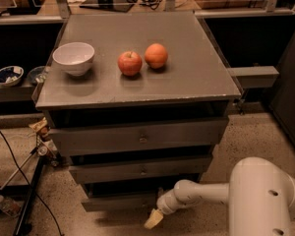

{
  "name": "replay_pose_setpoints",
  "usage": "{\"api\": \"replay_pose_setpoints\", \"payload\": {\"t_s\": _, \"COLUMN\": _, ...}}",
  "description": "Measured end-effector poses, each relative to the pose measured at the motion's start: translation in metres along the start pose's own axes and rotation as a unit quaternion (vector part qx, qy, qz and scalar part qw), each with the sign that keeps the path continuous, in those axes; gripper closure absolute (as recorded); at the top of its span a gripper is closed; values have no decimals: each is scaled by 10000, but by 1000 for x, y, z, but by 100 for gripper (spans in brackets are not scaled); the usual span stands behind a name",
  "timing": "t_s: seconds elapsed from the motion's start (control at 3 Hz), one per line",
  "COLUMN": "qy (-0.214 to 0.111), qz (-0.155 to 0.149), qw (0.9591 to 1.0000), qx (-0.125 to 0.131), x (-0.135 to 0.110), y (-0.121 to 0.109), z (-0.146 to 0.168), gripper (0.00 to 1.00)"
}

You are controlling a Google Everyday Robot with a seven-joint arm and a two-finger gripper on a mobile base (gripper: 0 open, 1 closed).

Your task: Open bottom drawer

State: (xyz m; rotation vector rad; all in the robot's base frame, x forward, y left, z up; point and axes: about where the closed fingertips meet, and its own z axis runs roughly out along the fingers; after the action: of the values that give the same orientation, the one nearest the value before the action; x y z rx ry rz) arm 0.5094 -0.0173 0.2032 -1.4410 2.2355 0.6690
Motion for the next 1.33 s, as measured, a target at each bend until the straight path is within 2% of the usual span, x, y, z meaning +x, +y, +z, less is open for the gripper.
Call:
{"api": "replay_pose_setpoints", "payload": {"t_s": 0.33, "qy": -123, "qz": 91, "qw": 9998, "qx": -152, "x": 2, "y": 12, "z": -7, "gripper": 0}}
{"api": "replay_pose_setpoints", "payload": {"t_s": 1.33, "qy": -199, "qz": 129, "qw": 9993, "qx": -292, "x": 3, "y": 22, "z": -15, "gripper": 0}}
